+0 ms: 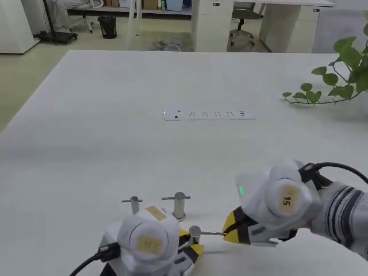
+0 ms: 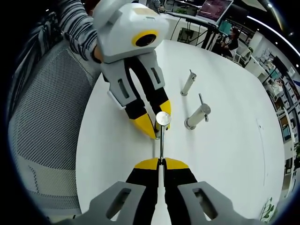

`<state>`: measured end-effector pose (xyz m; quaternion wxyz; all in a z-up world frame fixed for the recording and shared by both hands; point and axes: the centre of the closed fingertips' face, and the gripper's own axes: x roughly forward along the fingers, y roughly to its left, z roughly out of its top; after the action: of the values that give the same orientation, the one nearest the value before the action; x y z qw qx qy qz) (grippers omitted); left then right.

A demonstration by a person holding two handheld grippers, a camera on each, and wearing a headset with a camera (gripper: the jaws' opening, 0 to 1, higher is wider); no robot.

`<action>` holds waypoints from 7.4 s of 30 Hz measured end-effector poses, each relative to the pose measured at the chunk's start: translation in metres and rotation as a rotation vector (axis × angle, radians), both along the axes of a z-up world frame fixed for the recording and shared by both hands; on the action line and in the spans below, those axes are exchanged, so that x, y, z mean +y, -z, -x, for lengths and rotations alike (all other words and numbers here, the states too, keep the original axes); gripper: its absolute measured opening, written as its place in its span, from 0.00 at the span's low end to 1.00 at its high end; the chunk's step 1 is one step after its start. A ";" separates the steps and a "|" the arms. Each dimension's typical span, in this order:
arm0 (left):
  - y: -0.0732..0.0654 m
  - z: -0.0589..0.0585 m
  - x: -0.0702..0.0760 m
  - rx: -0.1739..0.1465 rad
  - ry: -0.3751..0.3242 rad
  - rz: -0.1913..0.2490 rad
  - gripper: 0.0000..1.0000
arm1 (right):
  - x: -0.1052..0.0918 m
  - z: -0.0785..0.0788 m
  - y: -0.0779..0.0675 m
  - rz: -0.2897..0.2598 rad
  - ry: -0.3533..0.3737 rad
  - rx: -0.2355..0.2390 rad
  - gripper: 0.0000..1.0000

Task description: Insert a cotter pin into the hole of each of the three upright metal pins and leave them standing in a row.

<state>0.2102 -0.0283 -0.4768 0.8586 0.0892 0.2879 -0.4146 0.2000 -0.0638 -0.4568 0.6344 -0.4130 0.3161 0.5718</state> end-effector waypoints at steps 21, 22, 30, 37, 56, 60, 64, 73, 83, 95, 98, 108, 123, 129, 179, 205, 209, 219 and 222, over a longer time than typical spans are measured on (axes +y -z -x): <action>0.005 -0.002 -0.001 0.002 -0.040 0.047 0.10 | 0.025 -0.001 -0.005 -0.022 -0.024 -0.008 0.00; 0.005 -0.002 -0.001 0.003 -0.042 0.049 0.10 | 0.026 -0.001 -0.005 -0.023 -0.025 -0.009 0.00; 0.006 -0.002 -0.001 0.010 -0.054 0.061 0.11 | 0.033 -0.002 -0.006 -0.035 -0.034 -0.014 0.00; 0.006 -0.002 -0.002 0.016 -0.062 0.069 0.11 | 0.038 -0.002 -0.006 -0.049 -0.027 -0.016 0.00; 0.007 -0.003 -0.002 0.026 -0.084 0.074 0.11 | 0.032 -0.002 -0.010 -0.069 0.020 -0.005 0.00; 0.007 -0.003 -0.002 0.028 -0.084 0.074 0.11 | 0.033 -0.003 -0.009 -0.064 0.019 -0.005 0.00; 0.007 -0.002 -0.001 0.028 -0.085 0.074 0.11 | 0.033 -0.003 -0.009 -0.059 0.014 -0.007 0.00; 0.008 -0.002 0.000 0.032 -0.091 0.055 0.12 | 0.034 -0.005 -0.009 -0.069 0.063 0.000 0.01; -0.004 0.008 0.009 0.005 -0.052 0.047 0.31 | 0.041 -0.006 -0.014 -0.131 0.139 0.055 0.12; -0.021 0.016 0.022 0.012 -0.073 0.087 0.43 | 0.053 -0.003 0.002 -0.215 0.264 0.179 0.13; -0.025 0.016 0.027 0.011 -0.082 0.095 0.47 | 0.054 -0.003 0.006 -0.222 0.280 0.190 0.13; -0.038 0.020 0.047 -0.002 -0.111 0.112 0.58 | 0.055 -0.003 0.010 -0.240 0.283 0.184 0.11; -0.053 0.018 0.077 -0.051 -0.171 0.131 0.70 | 0.056 -0.005 0.009 -0.257 0.265 0.157 0.09; -0.057 0.019 0.087 -0.079 -0.181 0.114 0.76 | 0.051 -0.007 0.008 -0.238 0.260 0.154 0.09; -0.046 0.018 0.099 -0.050 -0.249 0.142 0.99 | 0.001 -0.076 0.007 -0.180 0.351 0.094 0.09; -0.043 0.018 0.103 -0.040 -0.258 0.126 0.98 | -0.004 -0.082 0.007 -0.104 0.324 0.006 0.19; -0.045 0.017 0.102 -0.043 -0.256 0.124 0.98 | -0.007 -0.081 0.002 -0.112 0.340 0.007 0.21; -0.051 0.014 0.105 -0.050 -0.256 0.107 0.97 | -0.007 -0.070 -0.025 -0.230 0.426 -0.004 0.26; -0.049 0.012 0.108 -0.046 -0.264 0.088 0.94 | -0.006 -0.066 -0.033 -0.271 0.467 -0.016 0.27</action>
<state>0.1985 0.0801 -0.4278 0.9151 0.0221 0.2588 -0.3084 0.2660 -0.0699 -0.4239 0.8012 -0.2445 0.3185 0.4438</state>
